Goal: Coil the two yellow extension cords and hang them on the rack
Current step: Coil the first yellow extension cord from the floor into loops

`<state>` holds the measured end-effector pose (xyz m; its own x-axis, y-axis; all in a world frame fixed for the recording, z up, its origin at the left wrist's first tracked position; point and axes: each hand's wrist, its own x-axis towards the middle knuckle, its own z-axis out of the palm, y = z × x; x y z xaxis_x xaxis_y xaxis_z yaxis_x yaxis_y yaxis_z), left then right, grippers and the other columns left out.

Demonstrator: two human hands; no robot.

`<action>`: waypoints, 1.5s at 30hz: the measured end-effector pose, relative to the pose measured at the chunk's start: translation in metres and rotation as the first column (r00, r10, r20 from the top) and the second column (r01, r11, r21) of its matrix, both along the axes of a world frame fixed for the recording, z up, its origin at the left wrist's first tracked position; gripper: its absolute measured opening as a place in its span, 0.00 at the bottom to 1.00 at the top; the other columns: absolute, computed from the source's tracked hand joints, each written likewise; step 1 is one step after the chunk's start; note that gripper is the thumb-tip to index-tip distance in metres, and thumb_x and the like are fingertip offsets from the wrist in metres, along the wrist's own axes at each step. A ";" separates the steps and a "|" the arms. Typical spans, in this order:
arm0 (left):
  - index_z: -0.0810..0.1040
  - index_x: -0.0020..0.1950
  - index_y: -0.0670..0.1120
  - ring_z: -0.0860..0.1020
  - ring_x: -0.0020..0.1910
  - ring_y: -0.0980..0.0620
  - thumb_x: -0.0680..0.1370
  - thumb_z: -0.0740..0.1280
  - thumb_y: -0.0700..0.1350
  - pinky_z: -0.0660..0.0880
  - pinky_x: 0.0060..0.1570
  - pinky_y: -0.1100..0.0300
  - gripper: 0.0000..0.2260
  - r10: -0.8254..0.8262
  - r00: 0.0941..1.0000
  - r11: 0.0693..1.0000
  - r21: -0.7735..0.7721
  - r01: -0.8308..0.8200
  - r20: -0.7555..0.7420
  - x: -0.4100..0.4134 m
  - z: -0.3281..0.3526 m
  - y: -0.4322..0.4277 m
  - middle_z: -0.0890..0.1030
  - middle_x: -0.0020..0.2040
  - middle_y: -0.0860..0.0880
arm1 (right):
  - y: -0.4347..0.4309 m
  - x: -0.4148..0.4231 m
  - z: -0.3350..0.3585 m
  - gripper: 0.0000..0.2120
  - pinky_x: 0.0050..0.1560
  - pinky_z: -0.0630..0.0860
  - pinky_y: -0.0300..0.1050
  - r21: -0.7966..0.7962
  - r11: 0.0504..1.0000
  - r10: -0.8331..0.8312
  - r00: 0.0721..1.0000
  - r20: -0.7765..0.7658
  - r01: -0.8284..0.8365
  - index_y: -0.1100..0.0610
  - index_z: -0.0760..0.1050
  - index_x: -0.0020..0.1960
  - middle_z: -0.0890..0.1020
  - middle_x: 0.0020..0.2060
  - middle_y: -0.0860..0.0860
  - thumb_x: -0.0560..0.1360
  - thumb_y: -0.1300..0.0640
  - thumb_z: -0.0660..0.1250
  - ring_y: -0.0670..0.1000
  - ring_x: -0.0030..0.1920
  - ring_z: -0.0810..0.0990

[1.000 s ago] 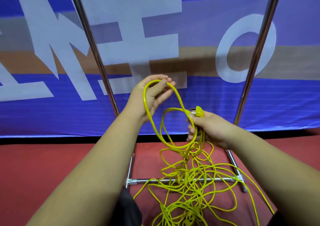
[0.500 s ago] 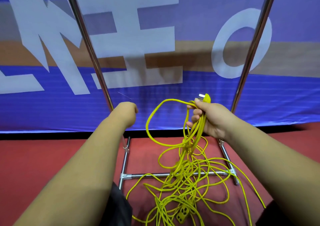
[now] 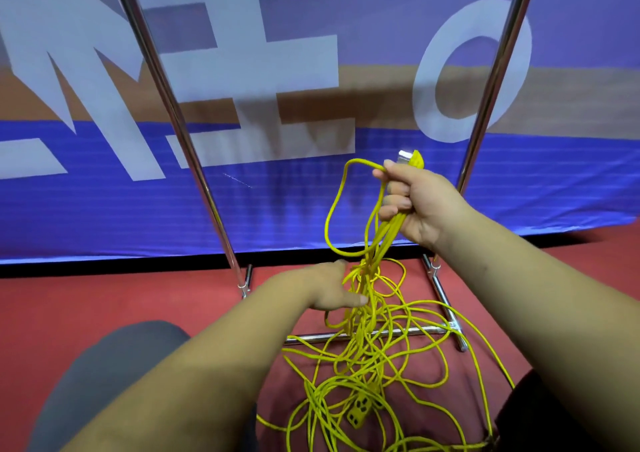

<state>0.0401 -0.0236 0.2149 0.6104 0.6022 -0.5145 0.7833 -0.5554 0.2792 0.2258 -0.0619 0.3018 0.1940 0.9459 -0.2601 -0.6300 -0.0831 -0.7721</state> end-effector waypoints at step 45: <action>0.78 0.63 0.63 0.84 0.41 0.48 0.84 0.64 0.45 0.84 0.40 0.53 0.14 0.056 0.557 0.898 0.202 -0.390 0.828 -0.017 0.100 0.008 0.85 0.44 0.47 | -0.028 0.025 0.192 0.18 0.18 0.59 0.37 0.305 0.937 -0.076 0.950 -0.302 0.172 0.63 0.74 0.45 0.60 0.21 0.44 0.88 0.53 0.57 0.43 0.17 0.59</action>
